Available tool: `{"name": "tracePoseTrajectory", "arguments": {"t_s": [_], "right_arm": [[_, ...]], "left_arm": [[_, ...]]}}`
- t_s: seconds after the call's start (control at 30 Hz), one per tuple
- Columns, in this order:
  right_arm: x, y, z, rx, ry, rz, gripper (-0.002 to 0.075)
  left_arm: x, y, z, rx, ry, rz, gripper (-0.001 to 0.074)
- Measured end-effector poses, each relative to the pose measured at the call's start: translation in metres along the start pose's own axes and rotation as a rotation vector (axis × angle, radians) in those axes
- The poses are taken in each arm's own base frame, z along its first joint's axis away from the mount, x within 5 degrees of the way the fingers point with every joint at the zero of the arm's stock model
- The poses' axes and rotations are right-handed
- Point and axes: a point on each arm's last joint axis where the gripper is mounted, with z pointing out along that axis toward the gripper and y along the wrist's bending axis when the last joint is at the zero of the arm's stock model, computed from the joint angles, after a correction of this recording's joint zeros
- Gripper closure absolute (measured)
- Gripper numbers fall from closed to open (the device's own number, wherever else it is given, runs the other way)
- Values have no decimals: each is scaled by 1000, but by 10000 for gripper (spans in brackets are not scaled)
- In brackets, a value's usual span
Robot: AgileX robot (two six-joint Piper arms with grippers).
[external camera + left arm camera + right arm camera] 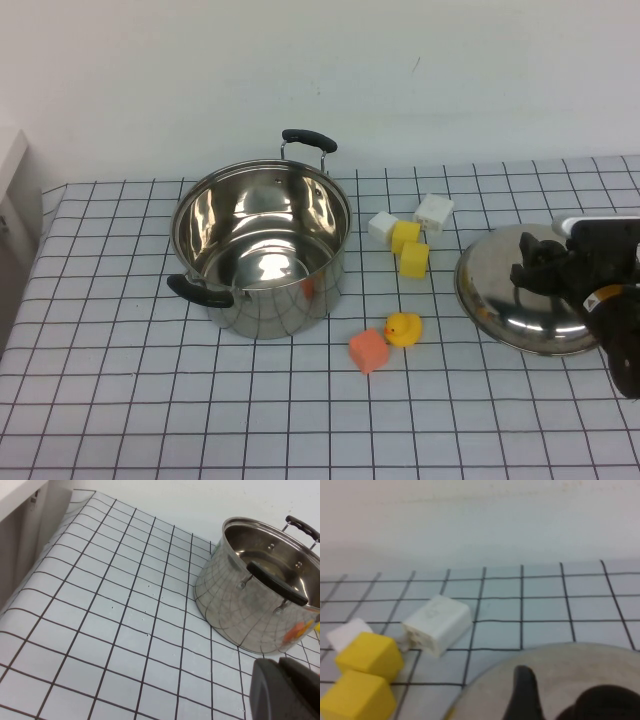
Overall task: Cover the pot
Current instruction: Pick up the pot lid
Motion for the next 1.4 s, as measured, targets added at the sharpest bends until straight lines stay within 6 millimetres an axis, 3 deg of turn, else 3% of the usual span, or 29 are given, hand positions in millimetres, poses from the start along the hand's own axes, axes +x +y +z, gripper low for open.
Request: {"name": "tracePoseTrajectory", "arguments": {"t_s": [0.3,0.67,0.77,0.97,1.1,1.23,1.4], "right_arm": [[18,-18,7,77,26,15,225],[38,-21,8,82,50,5,231],[38,-21,8,78,45,-4,288],[34,-19,7,63,31,-9,491],[2,-14,-6,36,-26,-53,561],[-51,-9,-31,24,-122,-94,576],[-117,2,-66,-29,-122,-150,580]], "left_arm": [[0,0,0,0,0,0,738],[0,0,0,0,0,0,738],[0,0,0,0,0,0,738],[0,0,0,0,0,3,738],[0,0,0,0,0,3,738],[0,0,0,0,0,3,738],[0,0,0,0,0,3,737]]}}
